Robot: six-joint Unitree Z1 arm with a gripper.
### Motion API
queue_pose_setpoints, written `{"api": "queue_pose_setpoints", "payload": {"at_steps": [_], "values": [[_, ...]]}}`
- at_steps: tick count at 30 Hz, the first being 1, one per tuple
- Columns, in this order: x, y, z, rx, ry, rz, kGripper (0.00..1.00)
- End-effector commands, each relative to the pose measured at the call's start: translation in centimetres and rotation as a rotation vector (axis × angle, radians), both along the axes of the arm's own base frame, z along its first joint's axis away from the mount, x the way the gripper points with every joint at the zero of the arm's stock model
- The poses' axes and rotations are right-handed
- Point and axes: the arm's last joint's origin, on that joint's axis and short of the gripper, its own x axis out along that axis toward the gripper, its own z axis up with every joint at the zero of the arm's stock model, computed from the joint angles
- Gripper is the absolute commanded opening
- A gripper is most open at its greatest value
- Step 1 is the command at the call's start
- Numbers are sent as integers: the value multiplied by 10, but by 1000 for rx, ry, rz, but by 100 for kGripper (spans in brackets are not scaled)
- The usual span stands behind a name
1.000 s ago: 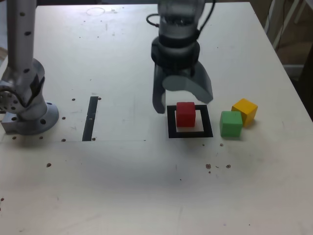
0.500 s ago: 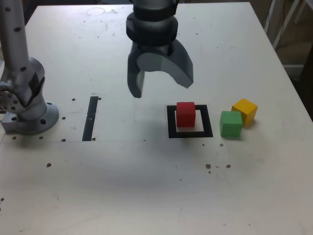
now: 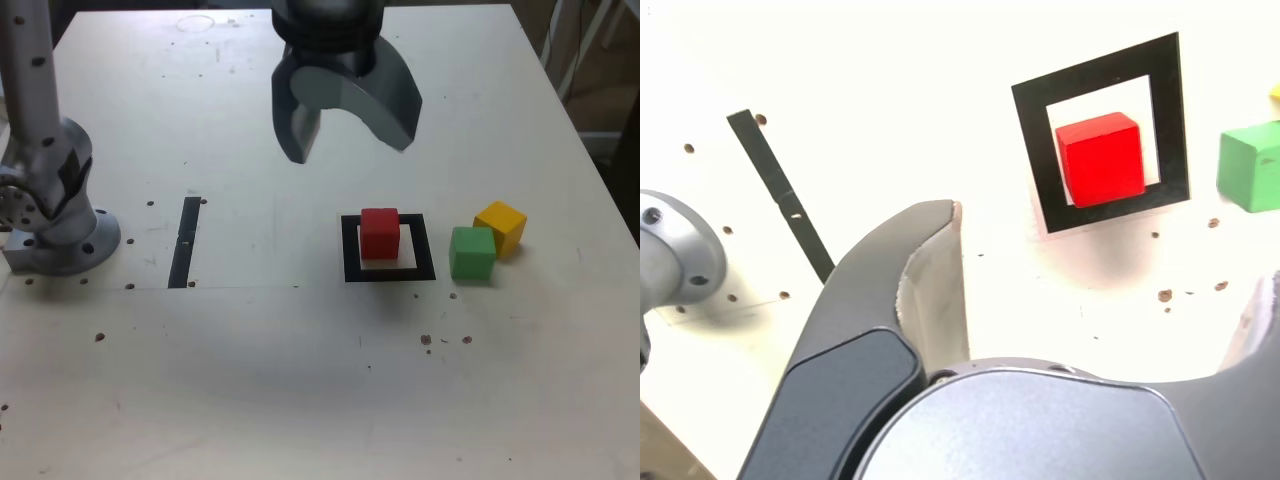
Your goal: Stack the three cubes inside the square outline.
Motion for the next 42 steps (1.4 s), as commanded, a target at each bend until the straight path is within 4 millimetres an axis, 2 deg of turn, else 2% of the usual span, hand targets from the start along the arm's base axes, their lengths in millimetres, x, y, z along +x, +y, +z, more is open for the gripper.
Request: {"api": "queue_pose_setpoints", "payload": {"at_steps": [1, 8, 23, 30, 42], "values": [[14, -4, 2, 5, -19, -61, 99], [56, -13, 3, 21, -25, -290, 99], [131, -12, -37, 162, 53, -554, 99], [148, -10, -62, 161, 102, -582, 97], [166, -14, -85, 127, 102, -577, 97]]}}
